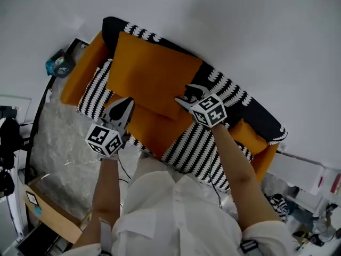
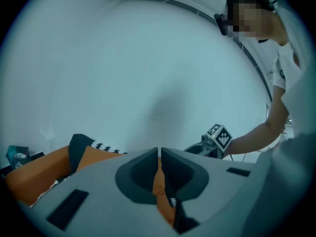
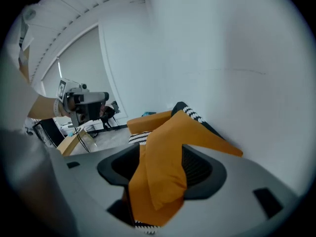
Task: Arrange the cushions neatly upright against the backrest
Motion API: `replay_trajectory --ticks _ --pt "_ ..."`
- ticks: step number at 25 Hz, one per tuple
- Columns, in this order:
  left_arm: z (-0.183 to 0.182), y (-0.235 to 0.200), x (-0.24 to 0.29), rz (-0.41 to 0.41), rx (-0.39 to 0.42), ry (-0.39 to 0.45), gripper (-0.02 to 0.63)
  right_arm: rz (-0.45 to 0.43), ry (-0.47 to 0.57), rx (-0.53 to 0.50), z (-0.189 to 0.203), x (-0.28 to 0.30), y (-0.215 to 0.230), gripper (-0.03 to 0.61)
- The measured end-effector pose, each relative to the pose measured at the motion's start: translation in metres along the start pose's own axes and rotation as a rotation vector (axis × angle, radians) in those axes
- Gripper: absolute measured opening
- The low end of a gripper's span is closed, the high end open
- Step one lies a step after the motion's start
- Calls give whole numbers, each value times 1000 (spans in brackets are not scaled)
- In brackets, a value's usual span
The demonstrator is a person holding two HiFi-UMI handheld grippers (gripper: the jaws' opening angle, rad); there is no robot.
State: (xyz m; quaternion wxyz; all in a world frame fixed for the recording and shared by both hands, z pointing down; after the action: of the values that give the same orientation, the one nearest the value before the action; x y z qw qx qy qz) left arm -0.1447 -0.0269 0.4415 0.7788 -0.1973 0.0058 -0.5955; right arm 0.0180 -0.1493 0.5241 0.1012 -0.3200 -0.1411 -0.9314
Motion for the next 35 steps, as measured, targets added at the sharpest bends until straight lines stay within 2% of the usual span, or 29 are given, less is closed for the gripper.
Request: replay_trajectory --ticks 5,11,16,20,25,30,33,35 --pt "-4 -52 -14 -28 -17 6 31 -20 -63 -68 -39 61 0 302" --pt "-5 -106 -39 -48 -40 5 31 -22 -184 -170 -62 134 -6 326" --pt "0 -135 -45 -53 -57 1 31 -17 -348 -284 -51 185 8 350" --pt "8 -152 -46 -43 -67 -9 31 -7 -433 -336 -33 220 15 356" --pt "14 -172 -48 -37 -74 -22 31 62 -543 -469 -18 254 32 365" --pt "26 -185 -48 -39 -90 -44 31 127 -633 -490 -7 282 60 370" --pt "34 -185 -44 -36 -111 -43 31 157 -707 -559 9 287 76 370" --pt "35 -184 -46 -31 -116 -47 31 172 -717 -579 12 289 78 369"
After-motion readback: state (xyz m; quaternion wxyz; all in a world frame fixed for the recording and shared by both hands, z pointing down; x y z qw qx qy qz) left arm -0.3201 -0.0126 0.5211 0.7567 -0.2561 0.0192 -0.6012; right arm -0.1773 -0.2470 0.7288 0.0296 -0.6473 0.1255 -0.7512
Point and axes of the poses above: the fingertips, and each gripper's own axes: x forward along the fingers, y to its right, z out of its underside, the point moved 2 cm from there along -x, backward along the fingers
